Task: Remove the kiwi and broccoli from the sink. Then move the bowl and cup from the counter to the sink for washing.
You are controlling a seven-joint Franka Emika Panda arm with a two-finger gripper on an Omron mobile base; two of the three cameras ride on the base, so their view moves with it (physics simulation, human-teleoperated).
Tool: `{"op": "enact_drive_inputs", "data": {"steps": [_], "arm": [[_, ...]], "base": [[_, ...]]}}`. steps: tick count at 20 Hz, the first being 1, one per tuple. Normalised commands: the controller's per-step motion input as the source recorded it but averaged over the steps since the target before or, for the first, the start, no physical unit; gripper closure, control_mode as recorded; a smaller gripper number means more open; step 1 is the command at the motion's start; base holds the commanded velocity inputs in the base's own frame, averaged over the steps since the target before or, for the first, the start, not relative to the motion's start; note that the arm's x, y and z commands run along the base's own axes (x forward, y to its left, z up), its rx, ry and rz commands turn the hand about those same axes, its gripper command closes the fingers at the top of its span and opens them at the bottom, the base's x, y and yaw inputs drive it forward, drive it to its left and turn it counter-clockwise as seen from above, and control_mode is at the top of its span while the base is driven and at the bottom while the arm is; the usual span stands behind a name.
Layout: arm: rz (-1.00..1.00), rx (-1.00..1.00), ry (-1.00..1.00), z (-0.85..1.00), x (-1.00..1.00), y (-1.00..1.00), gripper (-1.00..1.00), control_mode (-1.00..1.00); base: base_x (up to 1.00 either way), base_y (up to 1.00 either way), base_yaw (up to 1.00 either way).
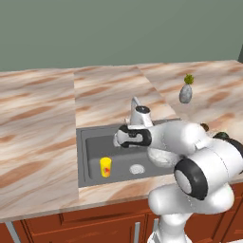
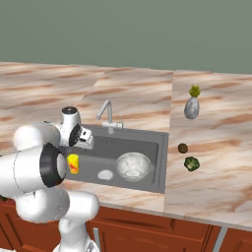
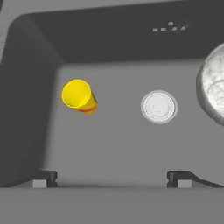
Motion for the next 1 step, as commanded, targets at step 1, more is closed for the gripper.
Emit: {"op": "enact_drive_inputs", "data": {"steps": [1], "arm": [[0.0,0.0,0.0,0.28,-0.4,-0.09,-1.0,-1.0]], "base": [[0.0,0.0,0.0]]}}
